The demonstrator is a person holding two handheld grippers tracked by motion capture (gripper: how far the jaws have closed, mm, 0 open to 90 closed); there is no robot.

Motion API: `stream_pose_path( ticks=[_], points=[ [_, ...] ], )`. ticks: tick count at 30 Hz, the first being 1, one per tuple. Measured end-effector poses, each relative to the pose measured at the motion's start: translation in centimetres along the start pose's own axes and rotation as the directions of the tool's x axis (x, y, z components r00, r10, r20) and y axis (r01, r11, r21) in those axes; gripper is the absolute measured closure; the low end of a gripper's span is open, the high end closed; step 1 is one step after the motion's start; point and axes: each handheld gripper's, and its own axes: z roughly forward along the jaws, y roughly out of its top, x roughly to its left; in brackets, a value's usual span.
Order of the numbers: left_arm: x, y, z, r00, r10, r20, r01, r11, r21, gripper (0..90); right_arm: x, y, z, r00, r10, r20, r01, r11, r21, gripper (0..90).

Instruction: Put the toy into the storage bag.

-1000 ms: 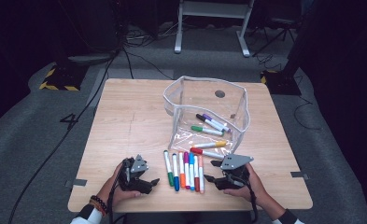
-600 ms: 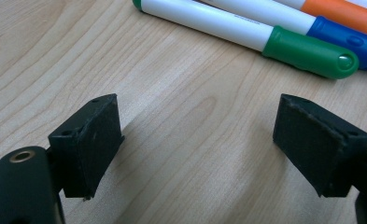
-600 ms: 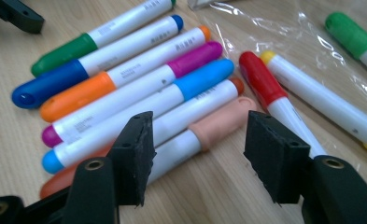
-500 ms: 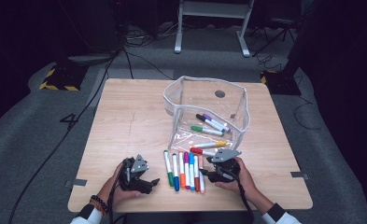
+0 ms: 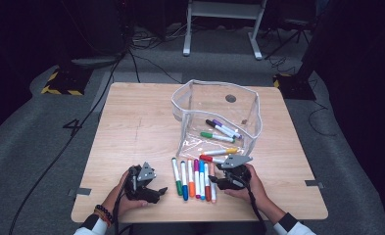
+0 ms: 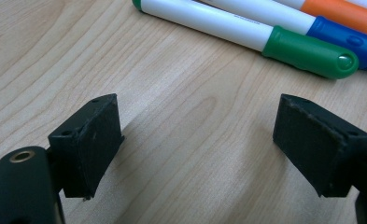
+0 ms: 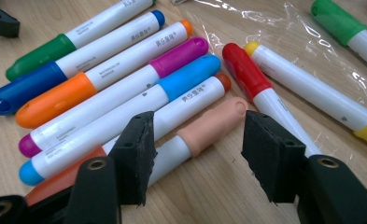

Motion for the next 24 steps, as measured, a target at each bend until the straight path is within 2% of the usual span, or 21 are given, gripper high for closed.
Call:
stream_pose_path(
  ticks=[5,8,9,10,12,14,24],
  points=[
    [0.0,0.0,0.0,1.0000,0.000,0.000,0.000,1.0000,0.000,15.7,0.0,-0.3,0.6,0.9999,-0.002,0.015,0.001,0.999,0.037,51.8],
    [0.0,0.0,0.0,1.0000,0.001,0.000,-0.001,1.0000,0.001,15.6,-0.6,-0.7,0.3,0.9995,0.022,0.022,-0.023,0.999,0.045,59.8],
    [0.0,0.0,0.0,1.0000,0.001,0.000,-0.001,1.0000,0.001,15.6,-0.6,-0.7,0.3,0.9995,0.022,0.022,-0.023,0.999,0.045,59.8],
    [0.0,0.0,0.0,1.0000,0.003,0.000,-0.003,1.0000,0.000,15.7,-1.1,-1.1,-0.1,0.9990,0.042,0.017,-0.043,0.998,0.047,65.5],
    [0.0,0.0,0.0,1.0000,0.003,-0.002,-0.003,1.0000,0.000,15.7,-1.5,-1.4,-0.4,0.9991,0.040,0.012,-0.040,0.998,0.048,71.9],
    [0.0,0.0,0.0,1.0000,0.004,-0.002,-0.004,1.0000,-0.001,15.7,-1.8,-1.7,-0.8,0.9988,0.048,-0.008,-0.048,0.998,0.047,73.9],
    [0.0,0.0,0.0,1.0000,0.004,-0.002,-0.004,1.0000,-0.001,15.7,-2.6,-4.1,-3.6,0.9975,-0.031,-0.064,0.037,0.996,0.081,74.6]
  ],
)
